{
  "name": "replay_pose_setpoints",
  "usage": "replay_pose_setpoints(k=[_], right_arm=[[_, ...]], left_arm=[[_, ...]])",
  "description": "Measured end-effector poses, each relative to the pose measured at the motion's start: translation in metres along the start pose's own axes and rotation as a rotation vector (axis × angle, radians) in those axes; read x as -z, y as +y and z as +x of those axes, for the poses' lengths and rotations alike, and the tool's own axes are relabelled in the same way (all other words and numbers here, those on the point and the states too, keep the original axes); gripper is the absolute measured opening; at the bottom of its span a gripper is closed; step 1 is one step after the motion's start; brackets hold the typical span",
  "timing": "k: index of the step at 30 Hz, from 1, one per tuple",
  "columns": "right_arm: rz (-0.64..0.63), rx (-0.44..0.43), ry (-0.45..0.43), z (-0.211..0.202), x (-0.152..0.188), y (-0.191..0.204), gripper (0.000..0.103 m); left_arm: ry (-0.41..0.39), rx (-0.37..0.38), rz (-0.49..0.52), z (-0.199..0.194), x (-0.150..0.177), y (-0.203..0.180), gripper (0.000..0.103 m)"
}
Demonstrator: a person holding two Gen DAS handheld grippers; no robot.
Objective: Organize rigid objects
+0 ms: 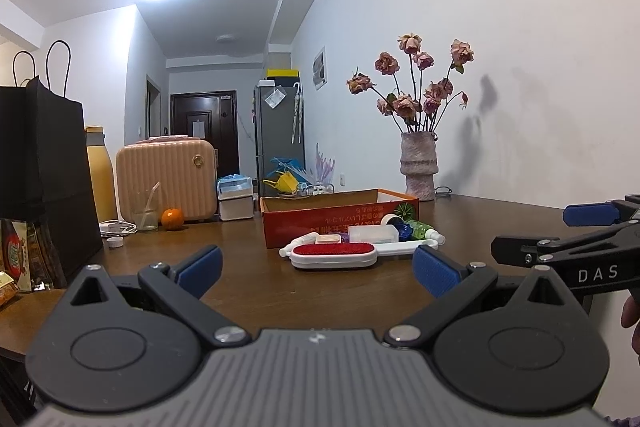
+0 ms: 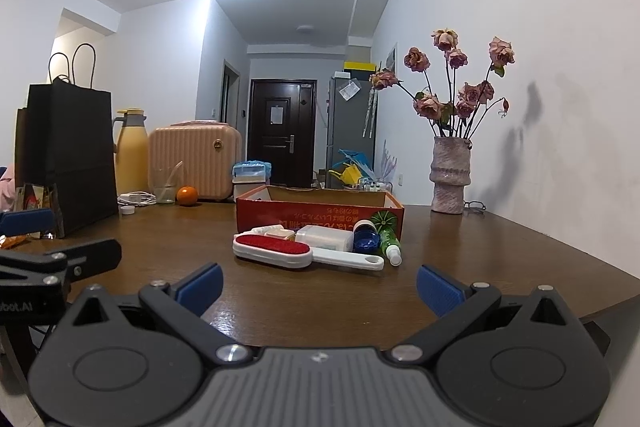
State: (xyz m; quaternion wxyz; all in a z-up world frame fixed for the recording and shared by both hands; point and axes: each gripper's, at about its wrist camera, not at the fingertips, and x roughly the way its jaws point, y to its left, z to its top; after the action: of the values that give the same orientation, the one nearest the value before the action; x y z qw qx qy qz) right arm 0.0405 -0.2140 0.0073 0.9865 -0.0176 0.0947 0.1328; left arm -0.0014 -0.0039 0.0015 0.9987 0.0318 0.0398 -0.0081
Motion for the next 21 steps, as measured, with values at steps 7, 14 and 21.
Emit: replay_pose_setpoints(k=[7,14,21], right_arm=[[-0.001,-0.003,0.003,-0.0007,0.0008,-0.0001,0.103],[-0.005,-0.004,0.004,-0.0004,0.001,-0.0007,0.103],[-0.004,-0.004,0.007,0.0,0.0015,-0.0007,0.103]], left_arm=[[0.002,0.0,0.0,0.0001,0.0007,-0.0014,0.103],[0.003,-0.001,0.001,0.0002,0.0012,-0.002,0.103],[0.005,0.0,0.003,0.0006,0.0013,-0.0024,0.103]])
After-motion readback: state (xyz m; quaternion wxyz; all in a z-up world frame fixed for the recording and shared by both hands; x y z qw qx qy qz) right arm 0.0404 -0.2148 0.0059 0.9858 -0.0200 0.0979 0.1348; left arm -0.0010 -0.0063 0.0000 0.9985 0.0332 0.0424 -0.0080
